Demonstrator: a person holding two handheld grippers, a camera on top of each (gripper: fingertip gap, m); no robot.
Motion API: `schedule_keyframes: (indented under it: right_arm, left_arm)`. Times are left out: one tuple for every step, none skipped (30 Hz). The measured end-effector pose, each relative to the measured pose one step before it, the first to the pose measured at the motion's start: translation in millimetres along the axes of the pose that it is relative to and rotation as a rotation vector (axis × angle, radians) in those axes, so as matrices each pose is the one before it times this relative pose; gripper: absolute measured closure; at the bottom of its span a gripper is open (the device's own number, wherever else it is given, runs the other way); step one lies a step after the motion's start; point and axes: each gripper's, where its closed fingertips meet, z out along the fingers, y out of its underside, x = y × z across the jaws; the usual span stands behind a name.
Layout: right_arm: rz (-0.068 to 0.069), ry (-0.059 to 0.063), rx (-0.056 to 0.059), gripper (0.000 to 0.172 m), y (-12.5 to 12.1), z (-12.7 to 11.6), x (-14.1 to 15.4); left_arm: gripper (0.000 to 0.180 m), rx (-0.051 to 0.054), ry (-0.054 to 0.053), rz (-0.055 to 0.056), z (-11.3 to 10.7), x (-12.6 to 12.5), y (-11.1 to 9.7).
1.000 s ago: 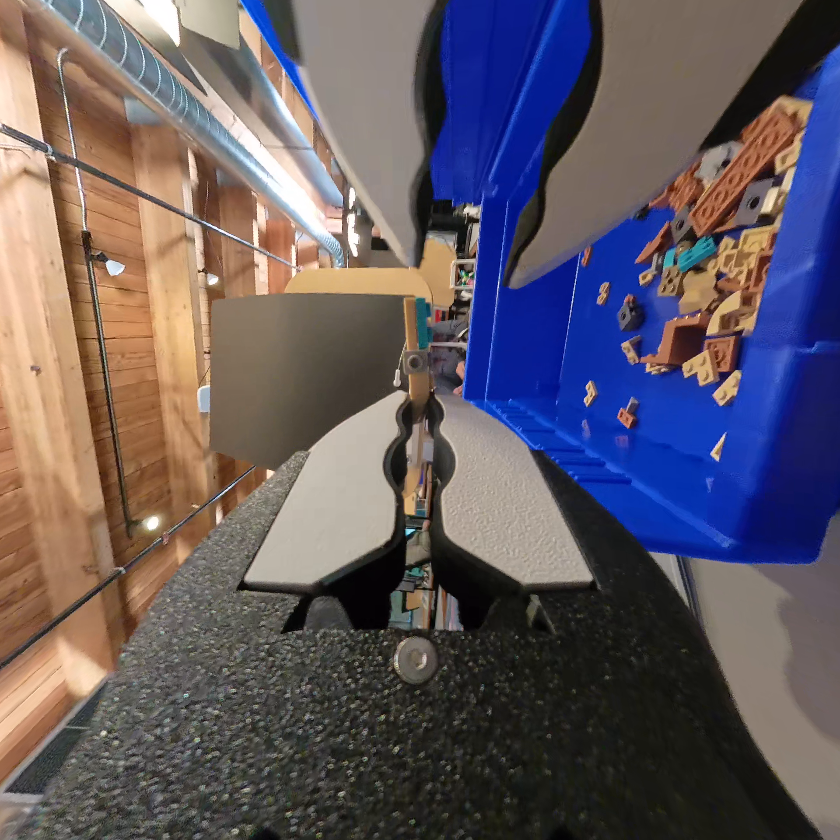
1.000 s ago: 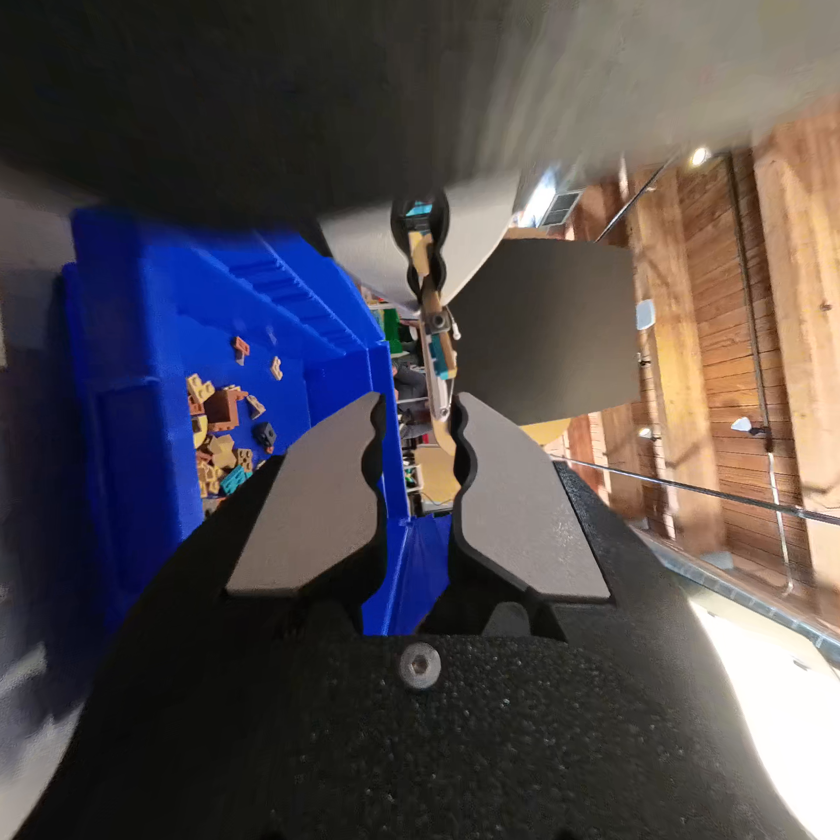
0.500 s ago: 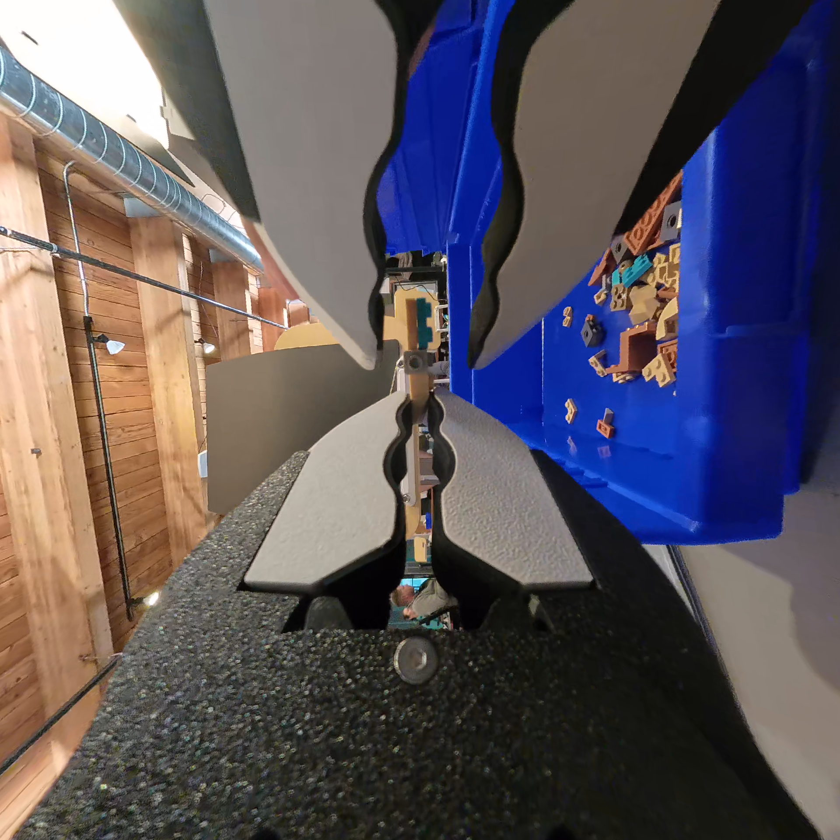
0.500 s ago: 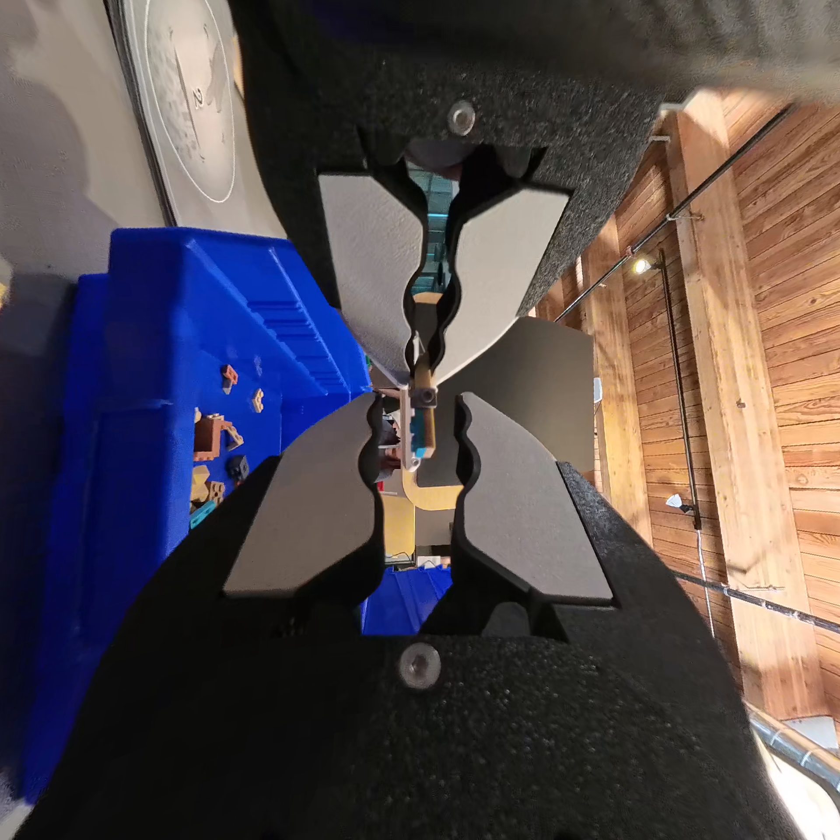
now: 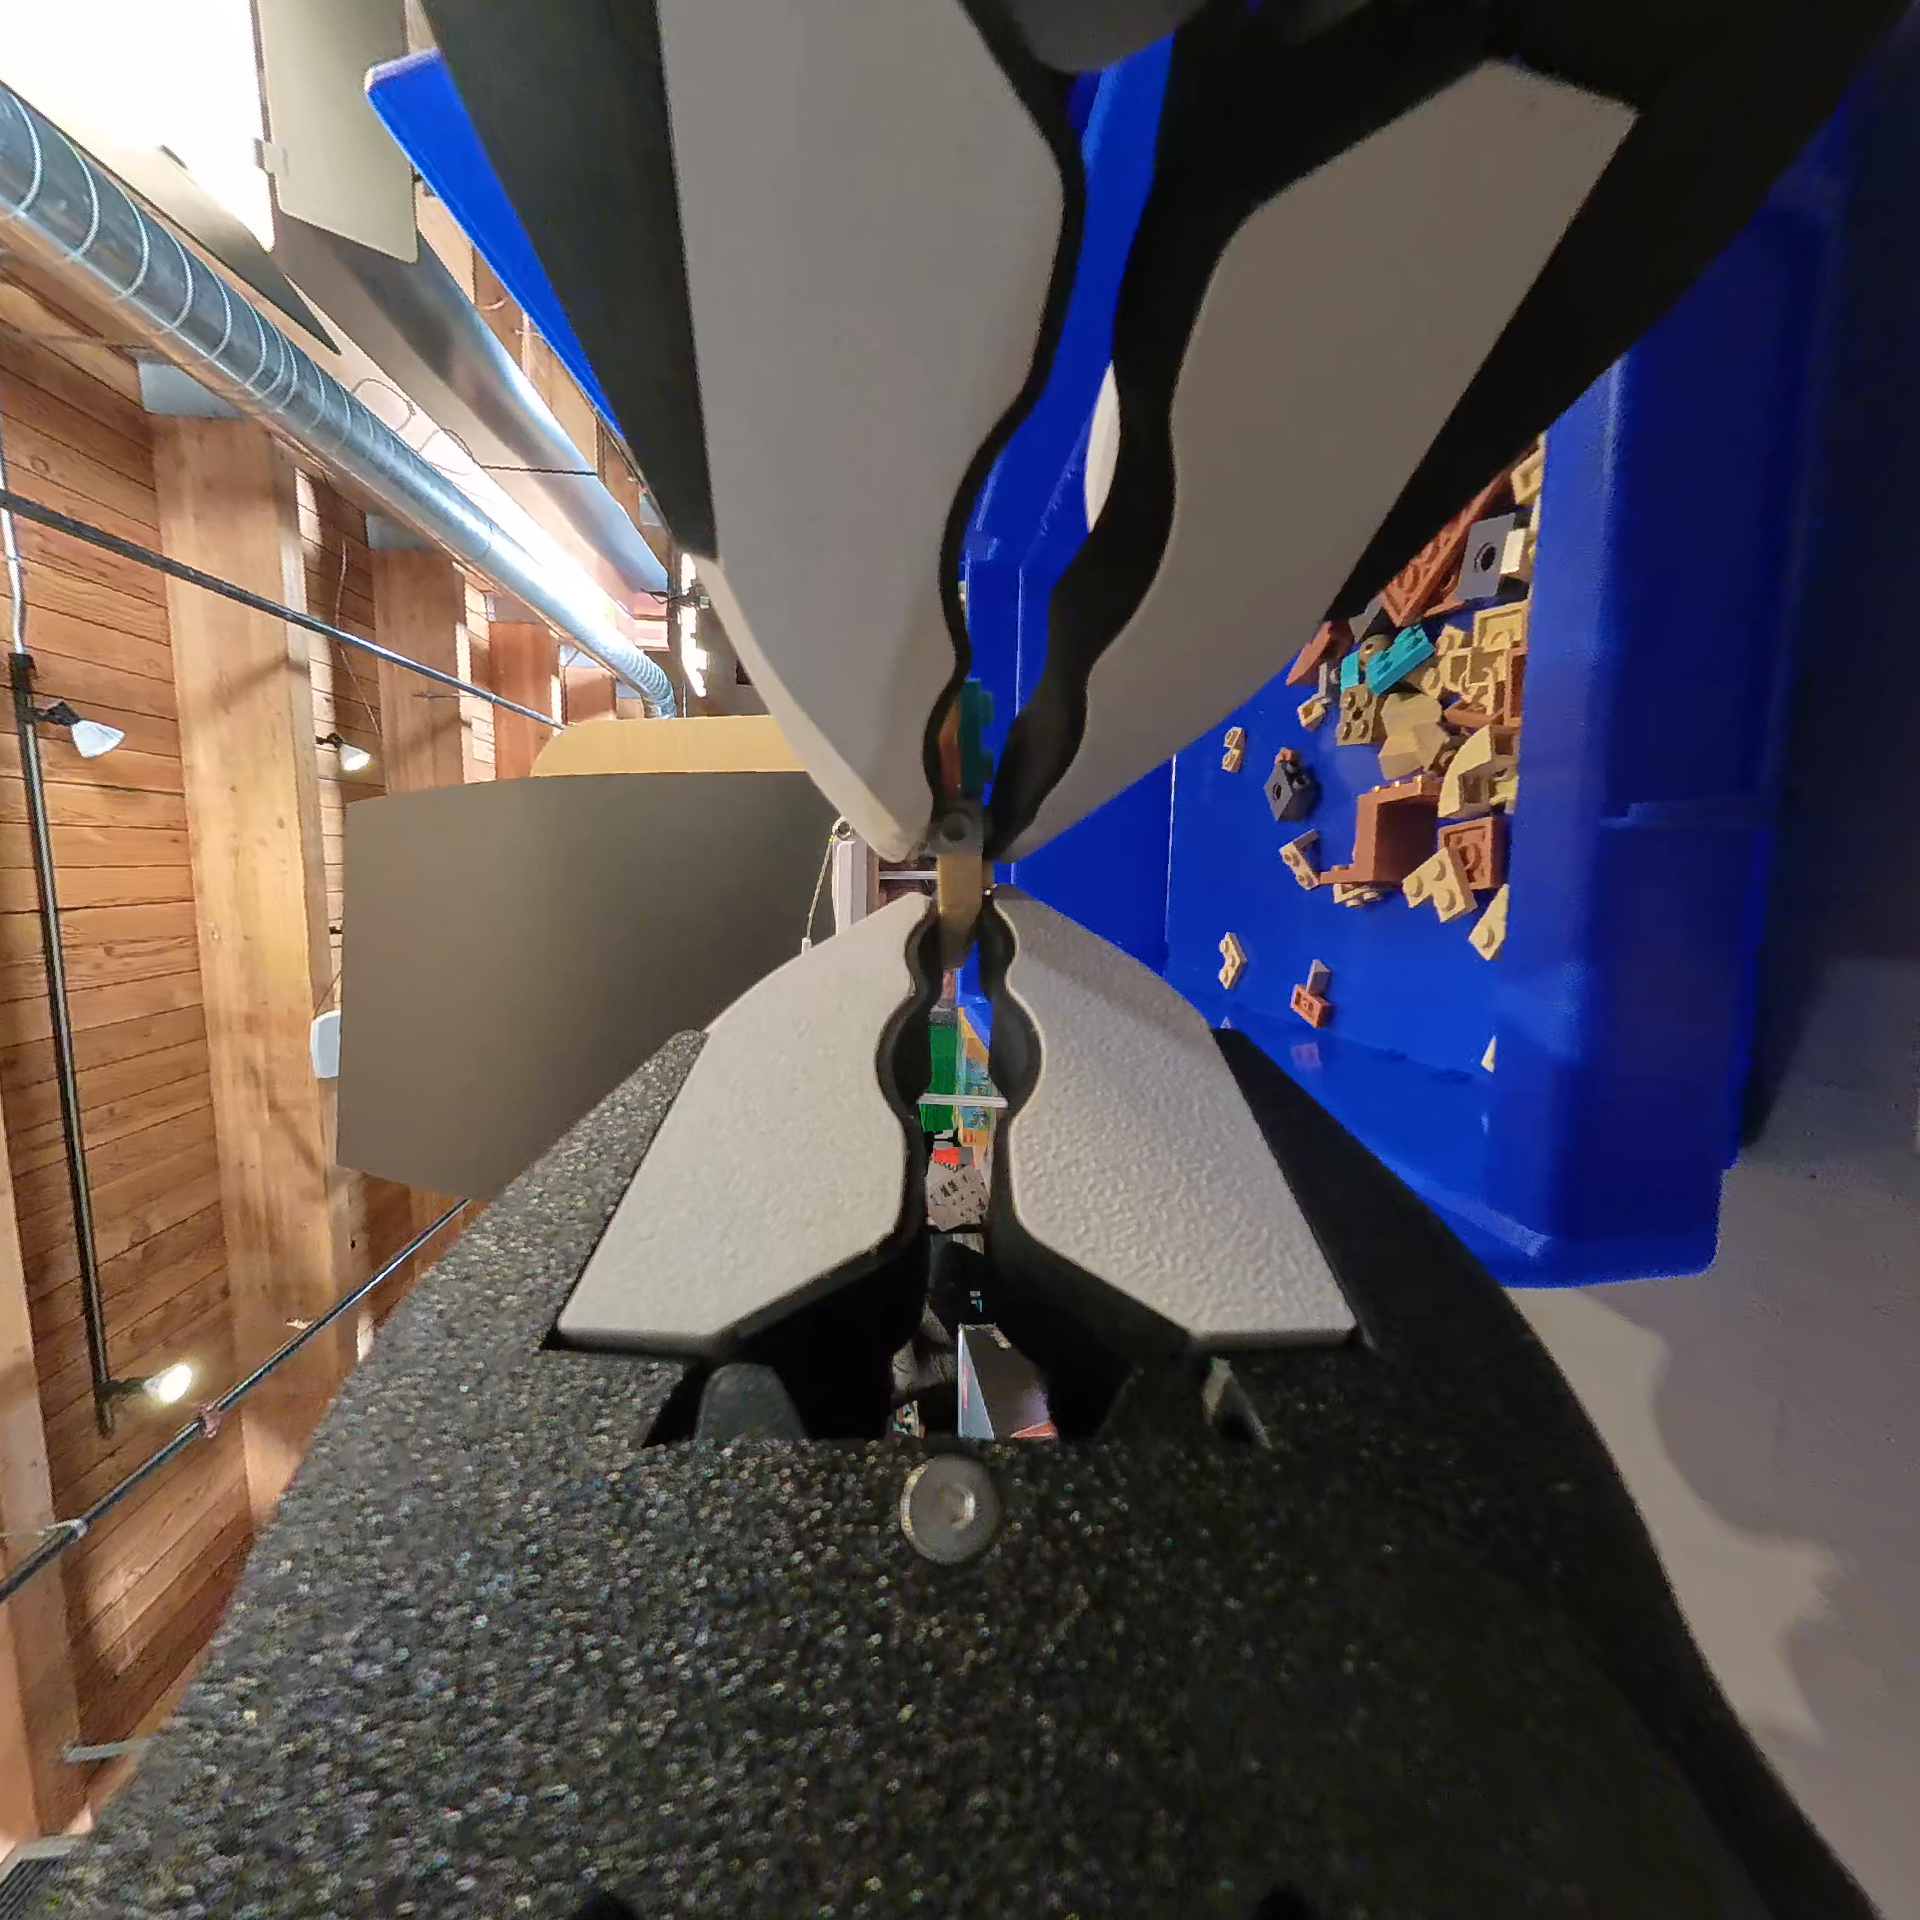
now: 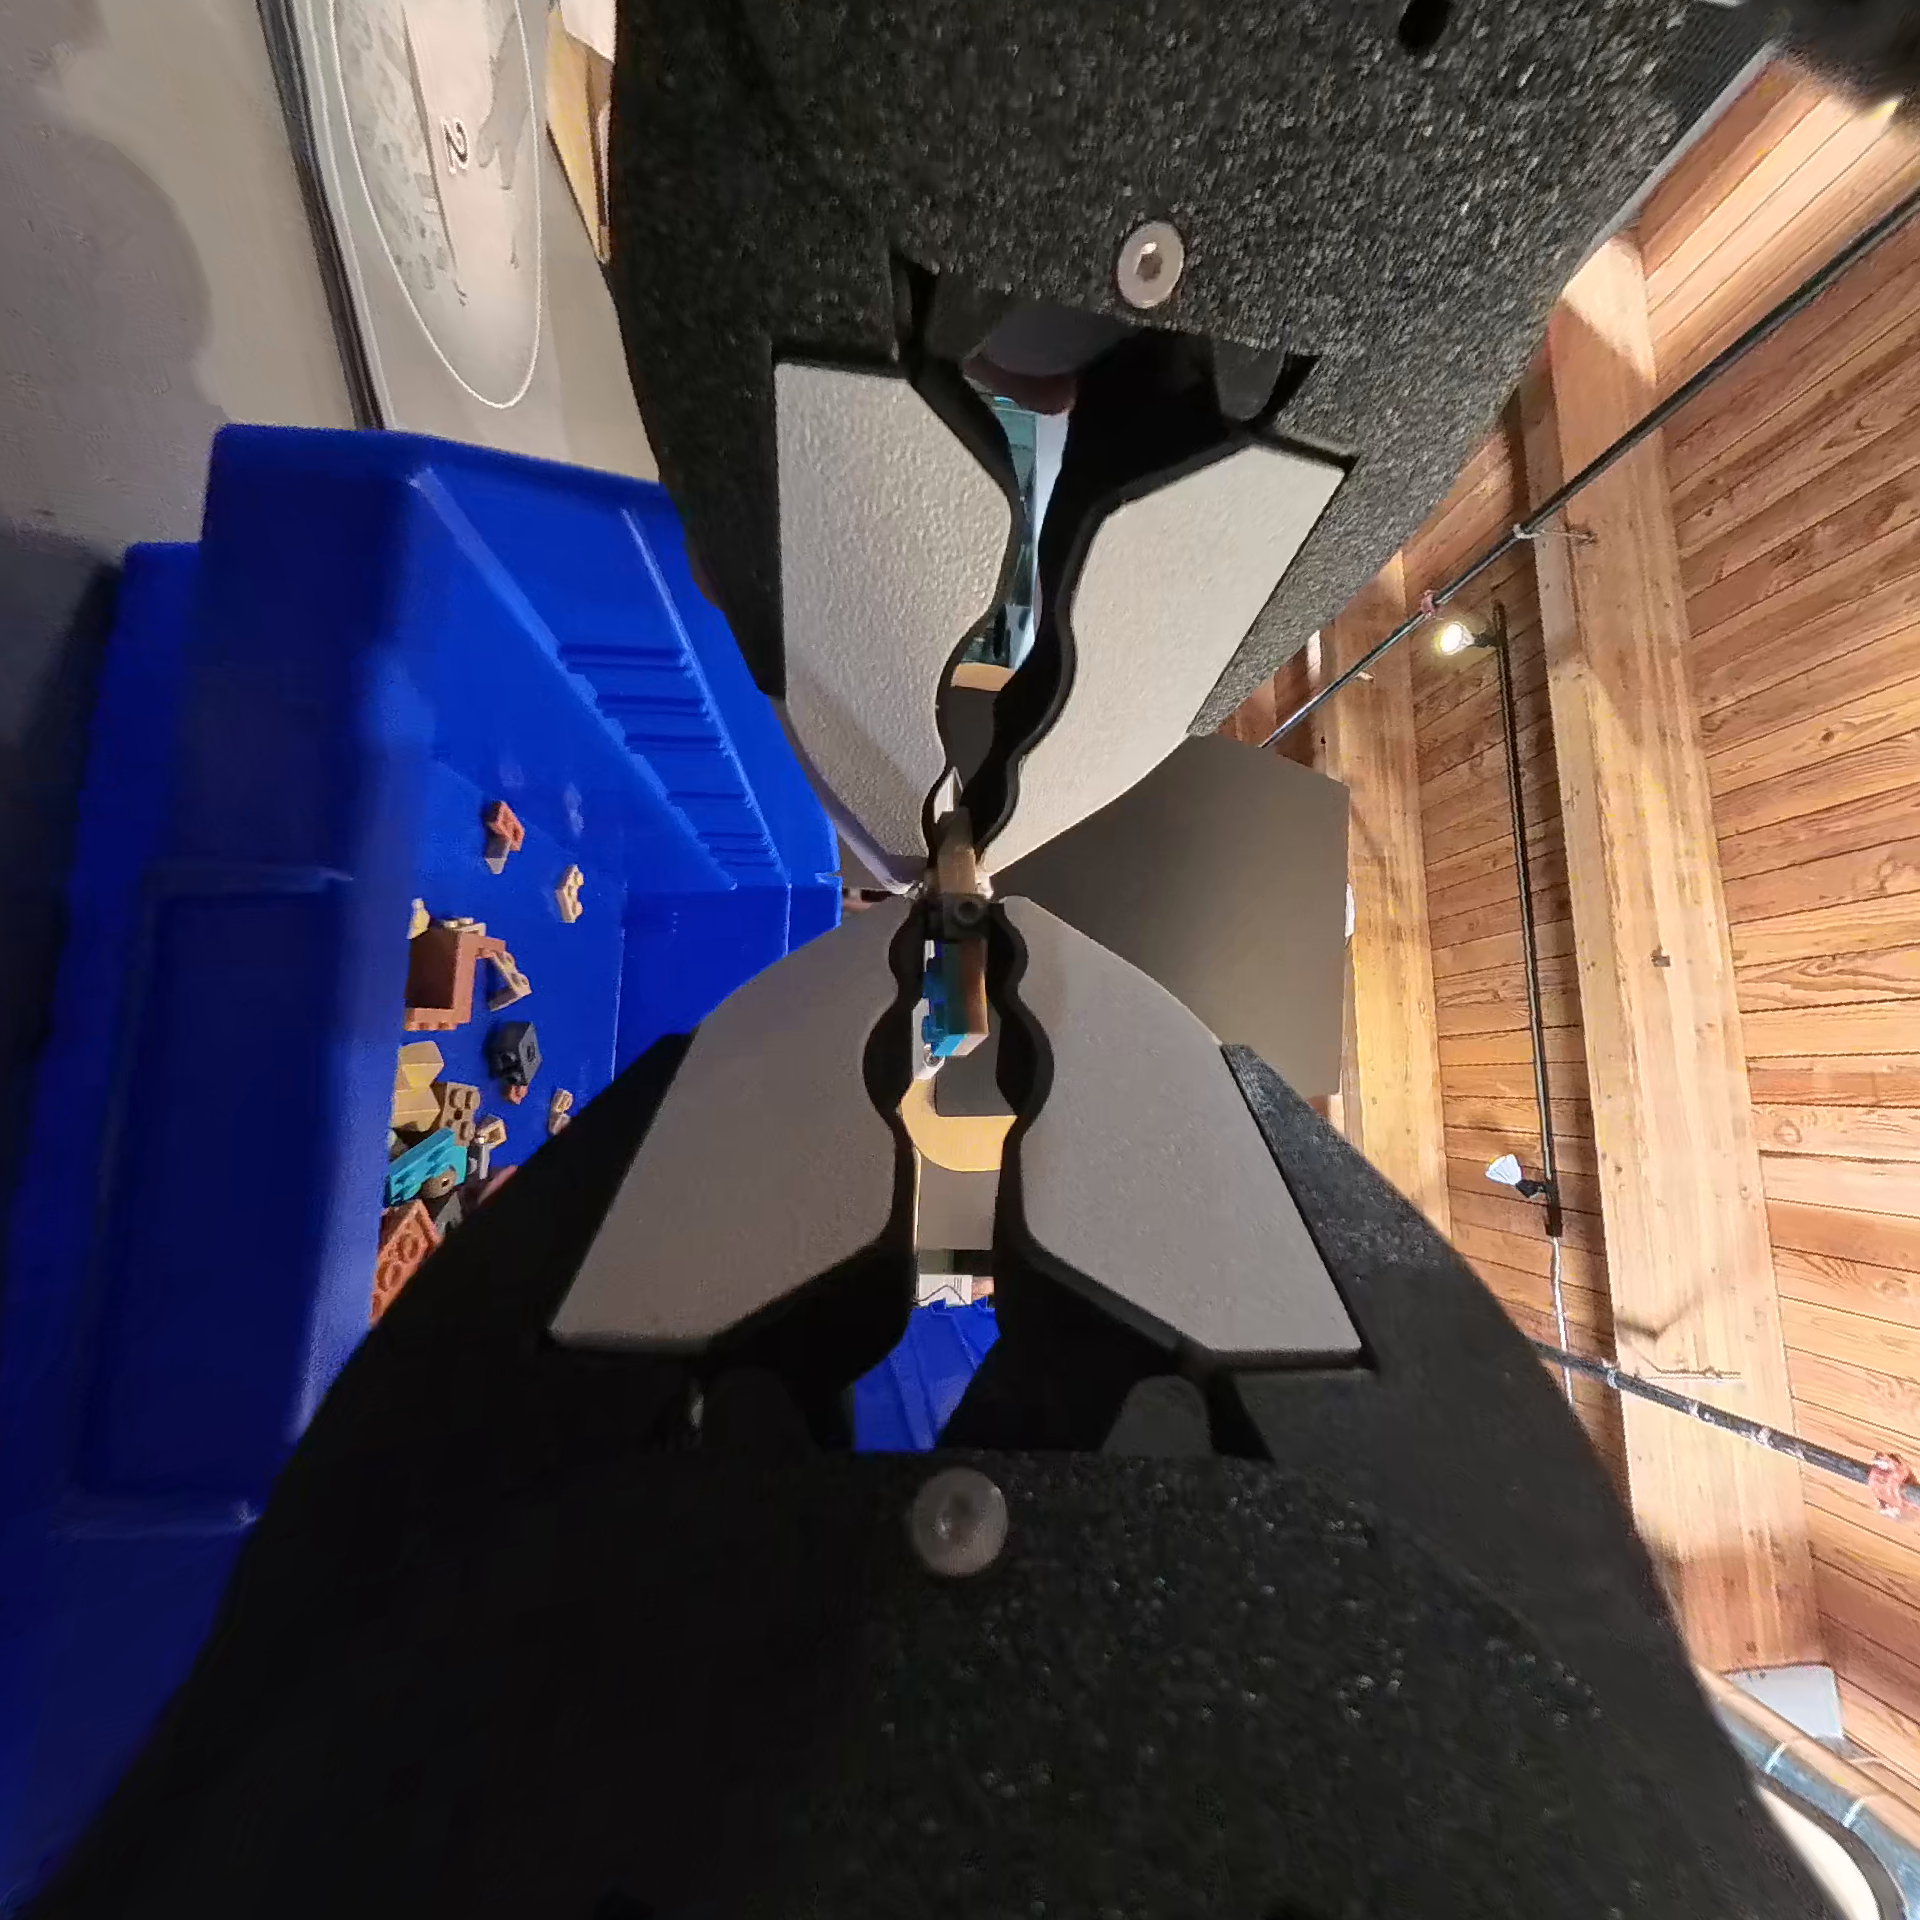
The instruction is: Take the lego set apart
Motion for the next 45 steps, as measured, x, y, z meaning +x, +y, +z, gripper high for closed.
schedule_keyframes:
  right_arm:
    - [-0.0051, -0.0054, 0.0023, 0.161, 0.47, -0.08, -0.29]
    - [-0.0029, -0.0053, 0.0028, 0.161, 0.45, -0.24, -0.34]
    - [-0.0035, -0.0085, 0.0038, 0.161, 0.32, -0.30, -1.00]
    - [-0.0071, -0.0088, 0.0029, 0.161, 0.35, -0.30, -1.39]
    - [-0.0092, -0.0081, 0.0012, 0.161, 0.37, -0.15, -1.55]
    - [-0.0116, -0.0073, -0.0001, 0.162, 0.39, 0.15, -1.68]
    - [-0.0121, -0.0069, -0.0007, 0.162, 0.43, 0.21, -1.70]
    - [-0.0102, -0.0044, -0.0017, 0.162, 0.56, 0.57, -1.43]
    - [-0.0074, -0.0034, -0.0021, 0.162, 0.75, 0.67, -1.12]
    - [-0.0099, -0.0012, -0.0033, 0.162, 0.94, 0.71, -0.77]
    - [-0.0088, -0.0018, -0.0062, 0.159, 1.23, 0.89, -0.92]
    - [0.0007, -0.0027, -0.0087, 0.156, 1.18, 1.03, -1.05]
    - [0.0148, 0.0023, -0.0098, 0.151, 1.25, 1.12, -0.38]
    - [0.0265, 0.0030, -0.0078, 0.147, 0.74, 0.90, -0.49]
    - [0.0256, 0.0007, -0.0084, 0.143, 0.87, 0.78, -0.84]
    - [0.0165, 0.0014, -0.0099, 0.142, 1.15, 0.49, -0.42]
    - [0.0091, 0.0024, -0.0107, 0.141, 1.50, 0.19, 0.13]
    - [0.0076, 0.0019, -0.0116, 0.140, 1.51, -0.10, 0.78]
    - [0.0092, 0.0032, -0.0107, 0.140, 1.40, -0.33, 1.24]
    - [0.0090, 0.0022, -0.0059, 0.140, 0.59, -0.76, 1.37]
    - [0.0050, 0.0019, 0.0007, 0.140, -0.44, -0.96, 1.05]
    - [-0.0051, 0.0058, 0.0059, 0.140, -1.39, -1.14, 0.62]
    - [-0.0183, 0.0103, 0.0044, 0.140, -1.35, -0.92, 0.43]
    - [-0.0274, 0.0129, -0.0002, 0.140, -1.05, -0.56, 0.12]
    - [-0.0273, 0.0147, -0.0026, 0.140, -0.83, -0.04, 0.45]
    - [-0.0204, 0.0131, -0.0001, 0.140, -1.38, -0.01, 0.60]
    - [-0.0157, 0.0103, 0.0030, 0.140, -1.89, 0.09, 0.57]
    - [-0.0169, 0.0071, 0.0035, 0.140, -1.97, 0.01, 0.17]
    - [-0.0201, 0.0007, 0.0006, 0.140, -1.44, 0.35, -0.82]
    - [-0.0192, 0.0011, -0.0028, 0.139, -0.64, 0.41, -1.02]
    - [-0.0115, 0.0060, -0.0042, 0.139, -0.12, 0.26, 0.13]
    - [-0.0024, 0.0041, -0.0025, 0.139, 0.01, 0.03, 0.55]
    - [-0.0010, 0.0014, 0.0003, 0.139, -0.27, -0.14, 0.43]
    - [-0.0056, -0.0051, 0.0009, 0.142, -0.33, -0.13, -0.80]
    - [-0.0107, -0.0142, 0.0004, 0.145, -0.40, -0.09, -3.16]
    - [-0.0115, -0.0129, -0.0042, 0.145, 0.22, 0.42, -4.17]
    - [-0.0086, -0.0093, -0.0066, 0.145, 0.62, 0.75, -4.09]
    - [-0.0022, -0.0107, -0.0032, 0.145, 0.29, 0.65, -3.89]
    - [0.0074, -0.0064, -0.0020, 0.144, 0.31, 0.61, -2.17]
    - [0.0160, -0.0005, -0.0037, 0.144, 0.61, 0.40, -0.06]
    - [0.0226, -0.0013, -0.0035, 0.144, 0.95, 0.01, 1.06]
    - [0.0293, 0.0005, -0.0033, 0.143, 0.92, -0.37, 2.29]
    - [0.0358, 0.0022, -0.0035, 0.143, 1.29, -0.85, 3.01]
    - [0.0429, 0.0000, -0.0032, 0.143, 1.25, -1.24, 3.17]
    - [0.0487, -0.0023, -0.0015, 0.143, 1.31, -1.65, 3.07]
  left_arm:
    - [0.175, -0.0020, 0.0028, 0.0023, 0.49, 0.08, -0.17]
    - [0.175, -0.0010, 0.0016, 0.0056, 0.49, 0.09, -0.25]
    - [0.175, -0.0004, 0.0036, 0.0075, 0.44, 0.51, -0.39]
    - [0.175, -0.0002, 0.0061, 0.0079, 0.62, 1.19, -0.32]
    - [0.175, -0.0012, 0.0030, 0.0080, 0.81, 1.04, -0.03]
    - [0.175, -0.0020, 0.0047, 0.0072, 0.76, 1.31, 0.07]
    - [0.175, -0.0026, 0.0033, 0.0040, 1.01, 1.02, 0.27]
    - [0.175, -0.0030, 0.0026, 0.0018, 0.98, 0.68, 0.49]
    - [0.175, -0.0022, 0.0040, -0.0003, 1.03, 0.90, 0.39]
    - [0.175, -0.0028, 0.0015, -0.0018, 1.07, 0.57, 0.44]
    - [0.175, -0.0029, -0.0019, -0.0072, 1.12, 0.00, 0.51]
    - [0.175, -0.0050, -0.0018, -0.0134, 1.08, -0.45, 0.80]
    - [0.175, -0.0051, -0.0053, -0.0177, 0.87, -1.39, 0.67]
    - [0.175, -0.0069, -0.0020, -0.0194, 0.57, -1.31, 0.76]
    - [0.175, -0.0070, 0.0057, -0.0168, 0.41, -0.07, 0.79]
    - [0.175, -0.0109, -0.0016, -0.0110, 0.46, -0.48, 1.41]
    - [0.175, -0.0076, -0.0032, -0.0098, 0.29, -0.46, 1.31]
    - [0.175, -0.0047, -0.0020, -0.0122, 0.14, -0.32, 1.18]
    - [0.175, -0.0020, -0.0030, -0.0149, -0.09, -0.85, 0.94]
    - [0.175, 0.0014, -0.0015, -0.0119, -0.36, -0.71, 0.42]
    - [0.175, -0.0004, -0.0015, -0.0070, -0.20, -0.50, 0.79]
    - [0.175, -0.0084, -0.0028, -0.0099, -0.01, -0.83, 1.66]
    - [0.175, -0.0068, 0.0014, -0.0110, 0.16, -0.40, 1.28]
    - [0.175, -0.0001, 0.0003, -0.0067, -0.19, -0.48, -0.05]
    - [0.175, 0.0015, -0.0022, 0.0027, -0.29, -0.47, -0.52]
    - [0.175, -0.0031, -0.0041, 0.0107, -0.15, -0.36, -0.26]
    - [0.175, -0.0028, -0.0036, 0.0111, -0.16, -0.09, -0.48]
    - [0.175, 0.0010, -0.0020, 0.0033, -0.26, -0.01, -1.00]
    - [0.175, 0.0074, -0.0003, -0.0018, -0.48, -0.16, -1.90]
    - [0.175, 0.0085, -0.0018, -0.0022, -0.74, -0.81, -2.05]
    - [0.175, -0.0021, -0.0030, 0.0058, -0.43, -0.76, -0.39]
    - [0.175, -0.0016, -0.0066, 0.0087, -0.34, -0.93, 0.05]
    - [0.175, 0.0012, -0.0063, -0.0012, -0.20, -0.93, -0.01]
    - [0.175, 0.0032, -0.0058, -0.0130, -0.23, -1.17, -0.01]
    - [0.175, 0.0014, -0.0095, -0.0181, -0.38, -2.63, 0.29]
    - [0.175, 0.0034, -0.0085, -0.0161, -0.66, -3.22, -0.13]
    - [0.175, 0.0014, -0.0024, -0.0093, -0.62, -2.17, -0.12]
    - [0.175, -0.0004, 0.0009, -0.0016, -0.62, -0.89, 0.16]
    - [0.175, -0.0051, 0.0016, 0.0024, -0.19, 0.07, 0.94]
    - [0.175, -0.0068, 0.0029, 0.0001, -0.06, 0.55, 1.34]
    - [0.175, -0.0046, 0.0058, -0.0083, 0.10, 0.84, 1.41]
    - [0.175, 0.0003, 0.0113, -0.0216, 0.09, 0.92, 1.00]
    - [0.175, 0.0056, 0.0204, -0.0427, -0.15, 0.94, 0.60]
    - [0.175, 0.0102, 0.0290, -0.0661, -0.41, 0.79, 0.25]
    - [0.175, 0.0178, 0.0352, -0.0872, -1.09, 0.09, -0.60]
